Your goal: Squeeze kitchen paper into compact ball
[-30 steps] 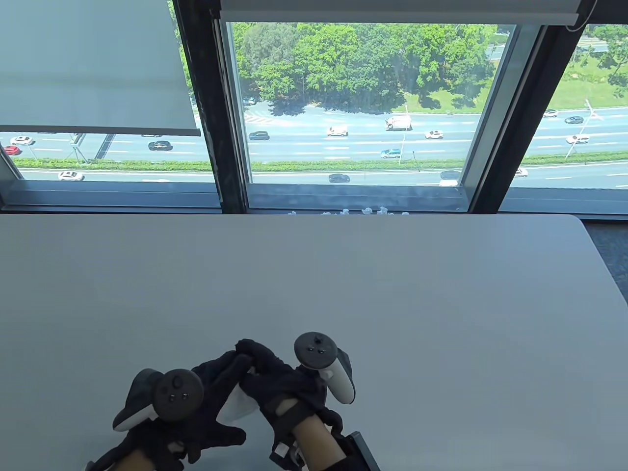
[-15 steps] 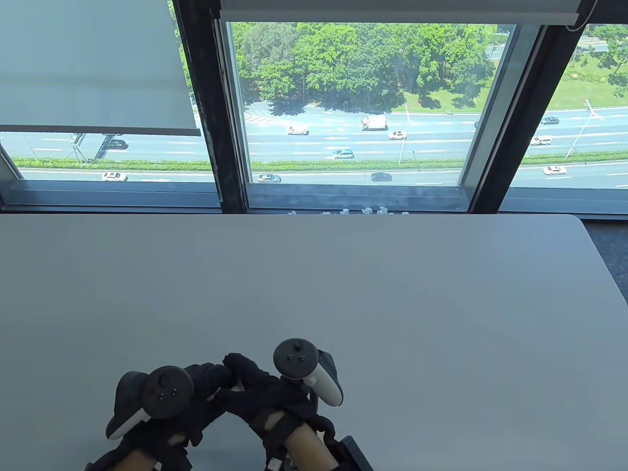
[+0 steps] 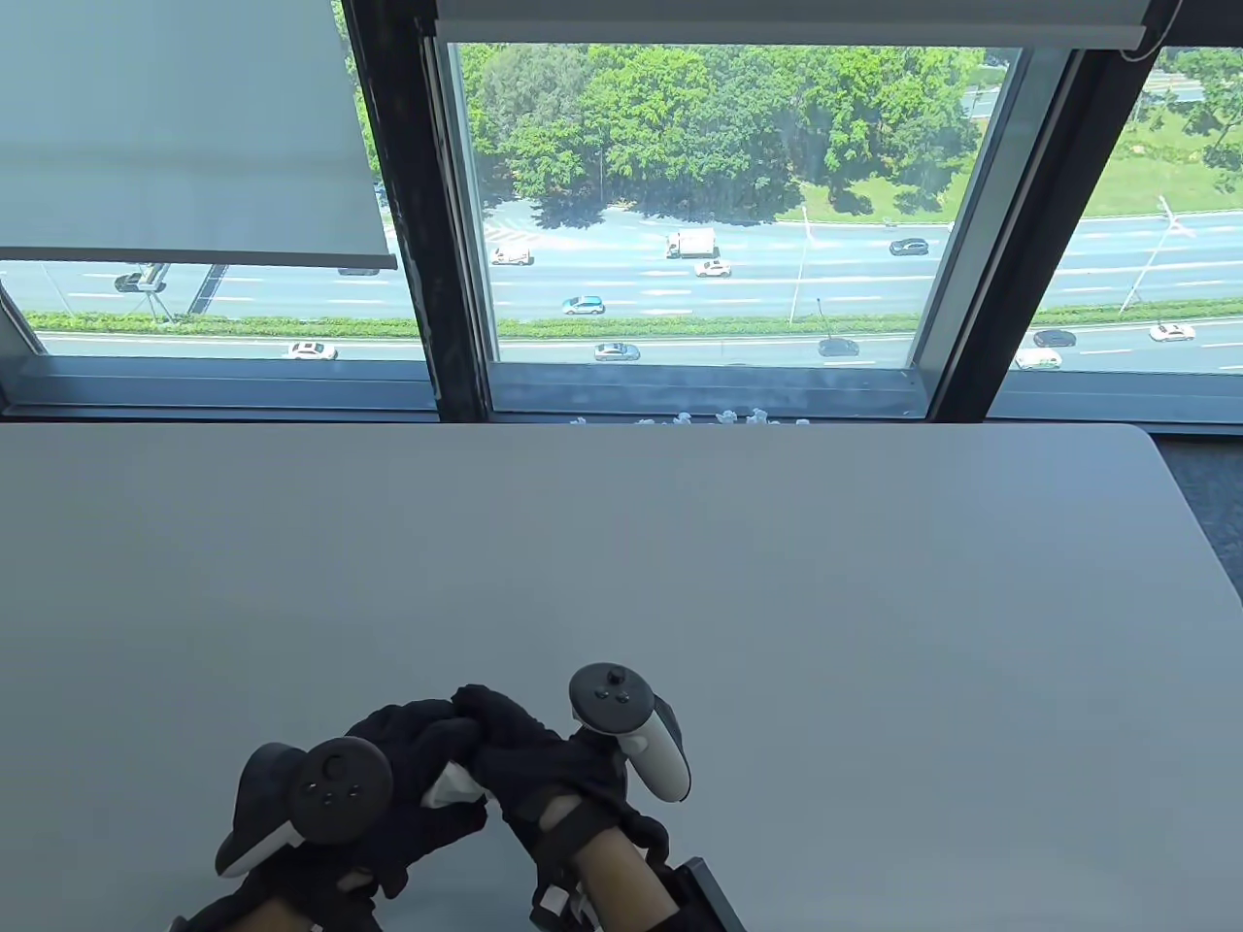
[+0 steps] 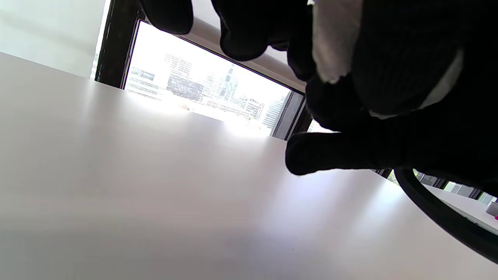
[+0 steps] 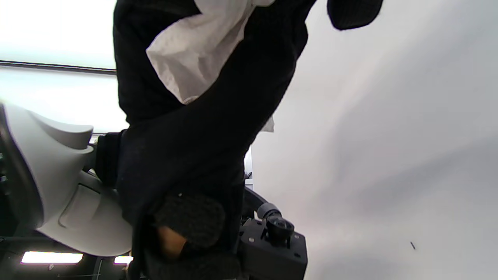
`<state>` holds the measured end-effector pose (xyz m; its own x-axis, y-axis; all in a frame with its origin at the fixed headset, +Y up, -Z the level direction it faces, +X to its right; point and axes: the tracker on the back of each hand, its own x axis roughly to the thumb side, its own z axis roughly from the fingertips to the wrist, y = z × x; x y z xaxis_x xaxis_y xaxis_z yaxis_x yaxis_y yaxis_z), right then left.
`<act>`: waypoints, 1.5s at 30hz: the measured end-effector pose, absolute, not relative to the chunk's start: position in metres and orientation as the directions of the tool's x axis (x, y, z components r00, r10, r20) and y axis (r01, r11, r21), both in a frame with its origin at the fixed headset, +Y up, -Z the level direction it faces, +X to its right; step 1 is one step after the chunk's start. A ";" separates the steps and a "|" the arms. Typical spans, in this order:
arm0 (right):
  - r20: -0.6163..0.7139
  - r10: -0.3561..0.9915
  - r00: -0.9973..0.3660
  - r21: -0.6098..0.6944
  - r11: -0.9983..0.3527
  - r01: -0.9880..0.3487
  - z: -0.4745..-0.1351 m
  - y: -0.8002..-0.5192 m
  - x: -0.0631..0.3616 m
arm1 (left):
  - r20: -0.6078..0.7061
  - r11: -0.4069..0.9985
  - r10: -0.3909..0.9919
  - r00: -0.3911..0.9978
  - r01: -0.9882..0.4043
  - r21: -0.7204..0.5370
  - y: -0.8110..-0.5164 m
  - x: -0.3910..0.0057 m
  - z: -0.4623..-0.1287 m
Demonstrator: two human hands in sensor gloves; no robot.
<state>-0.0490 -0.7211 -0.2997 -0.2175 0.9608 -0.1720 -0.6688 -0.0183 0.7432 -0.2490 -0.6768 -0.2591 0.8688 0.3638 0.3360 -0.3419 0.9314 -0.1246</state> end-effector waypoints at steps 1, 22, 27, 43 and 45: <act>-0.187 0.961 -0.201 0.751 0.008 -0.660 -0.298 -0.721 -0.050 | 0.321 0.933 0.360 0.876 -0.339 -0.121 -0.677 -0.251 -0.261; -0.142 0.939 -0.312 0.710 -0.123 -0.693 -0.303 -0.722 -0.046 | 0.358 0.916 0.399 0.844 -0.349 -0.197 -0.680 -0.248 -0.261; -0.137 0.927 -0.350 0.710 -0.154 -0.687 -0.301 -0.725 -0.047 | 0.307 0.905 0.423 0.852 -0.384 -0.180 -0.679 -0.254 -0.265; -0.031 0.888 -0.460 0.626 -0.341 -0.701 -0.302 -0.713 -0.043 | 0.365 0.883 0.449 0.816 -0.341 -0.324 -0.691 -0.243 -0.264; -0.070 0.922 -0.382 0.651 -0.248 -0.717 -0.303 -0.714 -0.041 | 0.366 0.881 0.454 0.812 -0.350 -0.318 -0.691 -0.243 -0.263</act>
<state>-0.0410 -0.7140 -0.3032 -0.3815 0.9217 -0.0697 -0.7174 -0.2477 0.6511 -0.2431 -0.6906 -0.2635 0.8124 0.4542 0.3656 -0.3496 0.8813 -0.3179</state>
